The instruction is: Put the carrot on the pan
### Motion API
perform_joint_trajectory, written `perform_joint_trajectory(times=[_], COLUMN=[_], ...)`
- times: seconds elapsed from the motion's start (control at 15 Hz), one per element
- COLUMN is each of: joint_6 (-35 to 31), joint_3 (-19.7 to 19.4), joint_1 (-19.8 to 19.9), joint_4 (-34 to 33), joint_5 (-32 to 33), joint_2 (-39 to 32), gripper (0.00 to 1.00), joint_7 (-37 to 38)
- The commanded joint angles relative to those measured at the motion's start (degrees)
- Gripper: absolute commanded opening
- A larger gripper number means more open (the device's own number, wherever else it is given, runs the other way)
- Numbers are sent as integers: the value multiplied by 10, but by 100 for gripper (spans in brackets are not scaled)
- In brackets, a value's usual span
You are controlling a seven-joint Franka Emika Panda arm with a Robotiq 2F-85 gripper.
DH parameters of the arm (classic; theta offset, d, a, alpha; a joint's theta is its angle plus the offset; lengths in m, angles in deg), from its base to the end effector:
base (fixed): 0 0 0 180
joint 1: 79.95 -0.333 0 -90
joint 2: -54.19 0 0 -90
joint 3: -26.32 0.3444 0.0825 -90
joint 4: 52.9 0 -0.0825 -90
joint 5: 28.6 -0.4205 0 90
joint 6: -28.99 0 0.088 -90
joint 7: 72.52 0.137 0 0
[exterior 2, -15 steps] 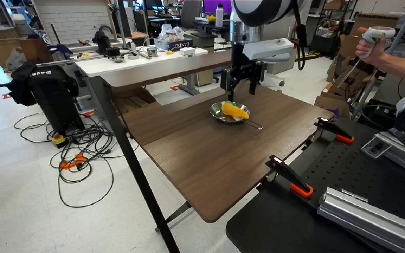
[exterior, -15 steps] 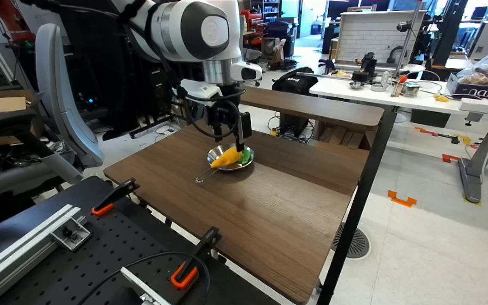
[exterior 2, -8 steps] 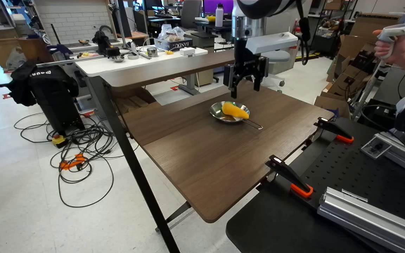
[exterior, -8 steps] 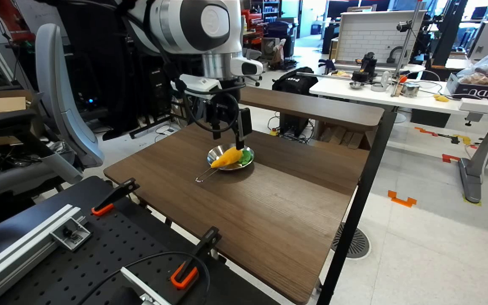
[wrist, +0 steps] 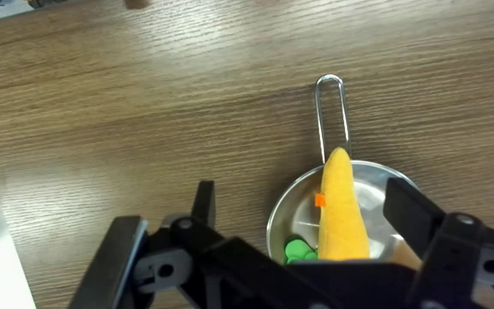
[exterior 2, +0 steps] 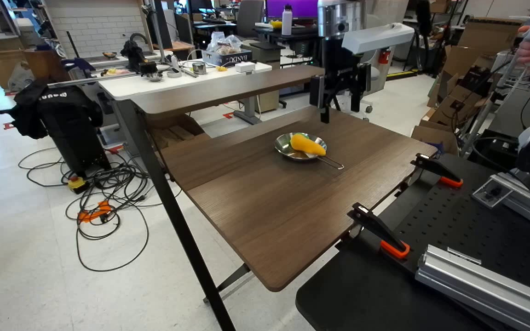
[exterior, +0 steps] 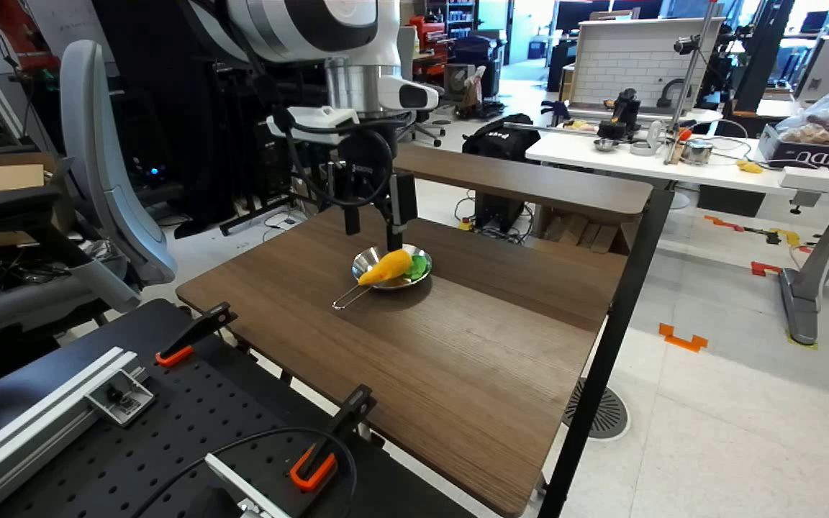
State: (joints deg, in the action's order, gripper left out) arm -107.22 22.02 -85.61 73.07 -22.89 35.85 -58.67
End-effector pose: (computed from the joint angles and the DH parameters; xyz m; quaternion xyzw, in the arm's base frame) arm 0.5670 0.0092 0.1932 0.9941 -0.0692 -0.0641 0.0527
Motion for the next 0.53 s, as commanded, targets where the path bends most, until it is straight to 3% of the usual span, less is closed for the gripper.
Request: perform_joint_trajectory(times=[0.0,0.47], joint_6=[27,75], joint_3=[2,9], joint_1=[4,14], joint_4=[45,73], joint_5=[23,45], joint_2=[68,134], gripper=[100,100], joint_7=[8,9])
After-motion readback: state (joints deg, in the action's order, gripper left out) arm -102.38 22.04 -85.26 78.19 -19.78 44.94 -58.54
